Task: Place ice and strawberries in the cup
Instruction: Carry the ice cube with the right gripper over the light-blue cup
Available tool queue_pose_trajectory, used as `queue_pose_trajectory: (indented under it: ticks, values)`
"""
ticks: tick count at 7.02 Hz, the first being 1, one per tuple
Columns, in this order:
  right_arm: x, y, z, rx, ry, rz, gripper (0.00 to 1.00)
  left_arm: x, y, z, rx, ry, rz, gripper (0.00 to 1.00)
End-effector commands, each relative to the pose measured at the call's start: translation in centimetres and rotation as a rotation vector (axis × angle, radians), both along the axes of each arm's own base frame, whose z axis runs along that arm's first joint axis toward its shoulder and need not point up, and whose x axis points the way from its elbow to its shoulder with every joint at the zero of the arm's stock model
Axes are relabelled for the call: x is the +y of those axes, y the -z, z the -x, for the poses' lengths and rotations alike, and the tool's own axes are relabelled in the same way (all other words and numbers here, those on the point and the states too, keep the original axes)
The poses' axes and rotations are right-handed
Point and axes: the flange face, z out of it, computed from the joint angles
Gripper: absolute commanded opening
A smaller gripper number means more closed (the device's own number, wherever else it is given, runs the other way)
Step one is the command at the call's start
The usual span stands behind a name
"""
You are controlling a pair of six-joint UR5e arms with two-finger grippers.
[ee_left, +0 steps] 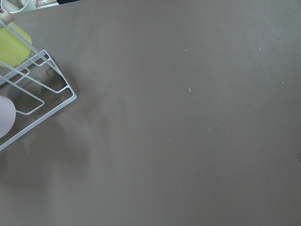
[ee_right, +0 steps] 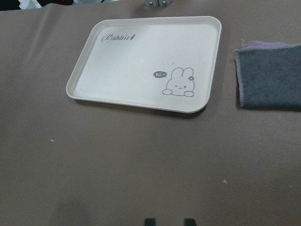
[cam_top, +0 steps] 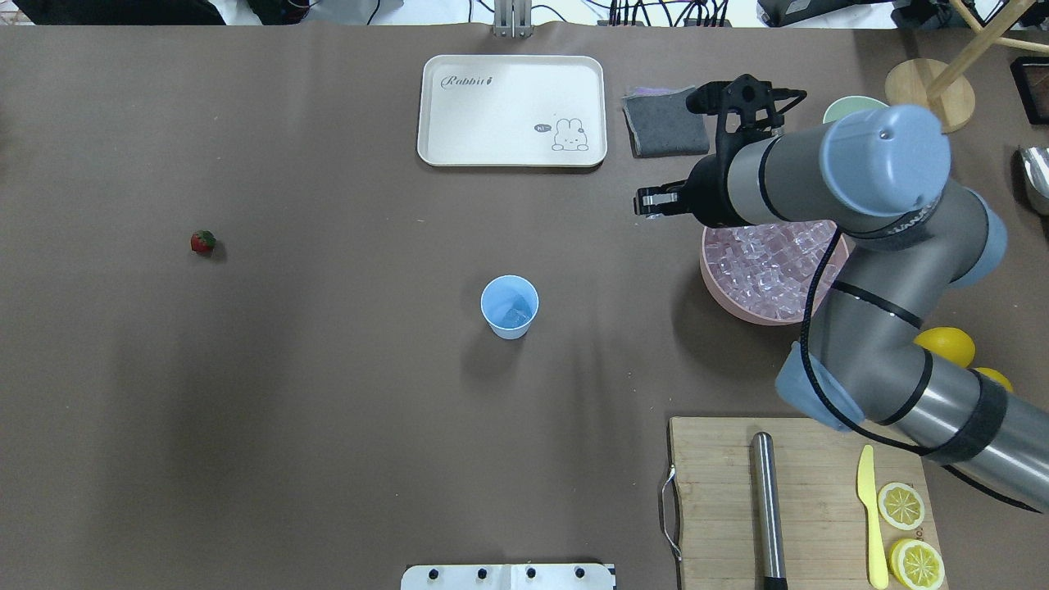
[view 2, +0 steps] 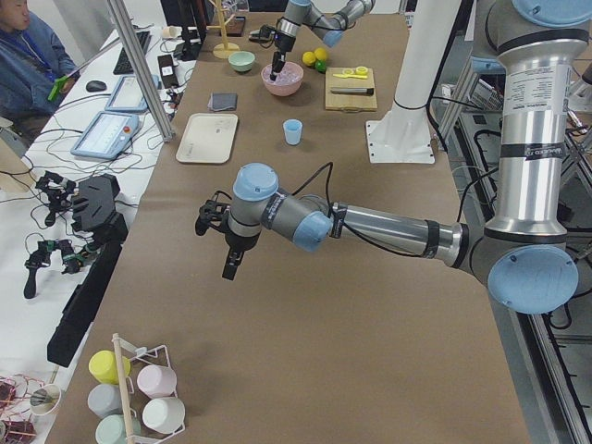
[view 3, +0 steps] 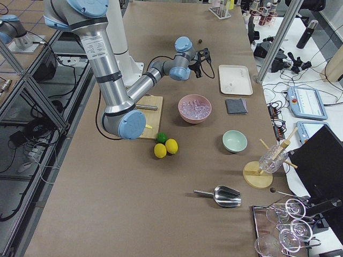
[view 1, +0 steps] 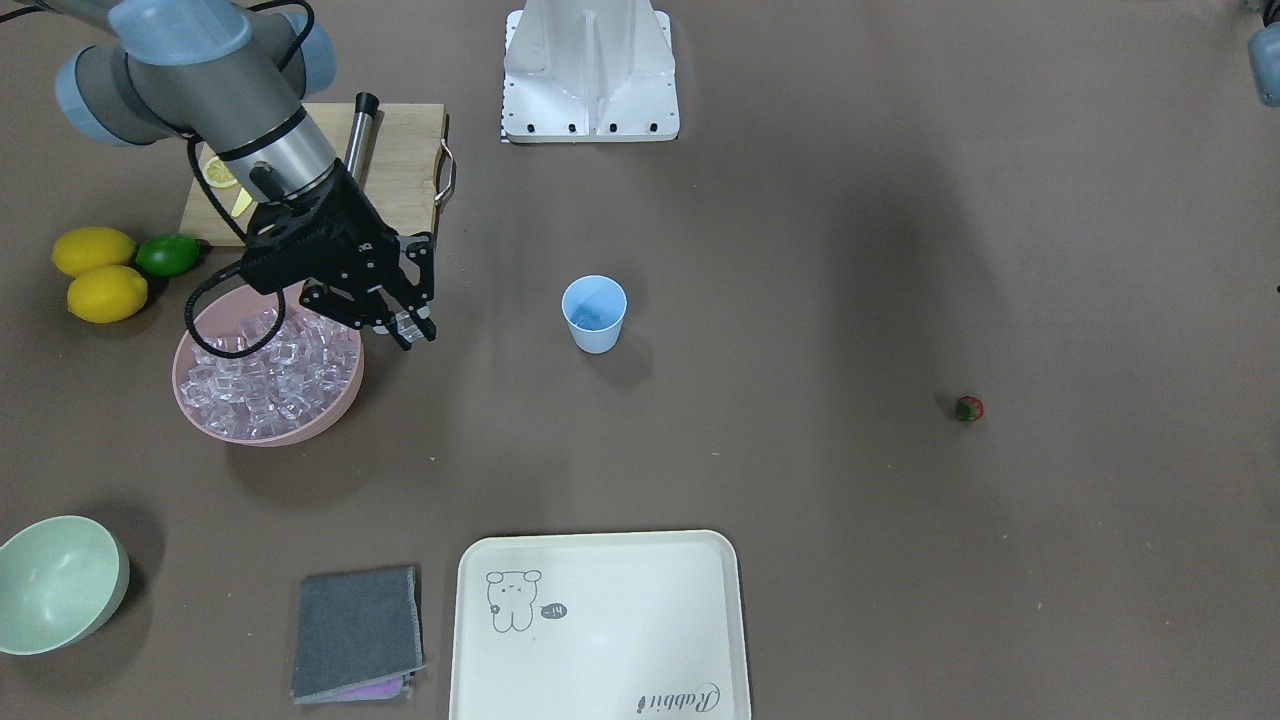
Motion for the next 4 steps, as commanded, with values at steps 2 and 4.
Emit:
queue_pose_trajectory:
  ticks: [2,4]
  values:
    - [4.5,4.1,6.2,-0.027,0.013,-0.076,0.0,-0.1,0.4,-0.3,0.009,0.006,0.004,0.98]
    - [6.7,4.8,8.6,-0.025,0.014,-0.101,0.0,0.0,0.4,-0.4,0.008,0.005,0.005,0.98]
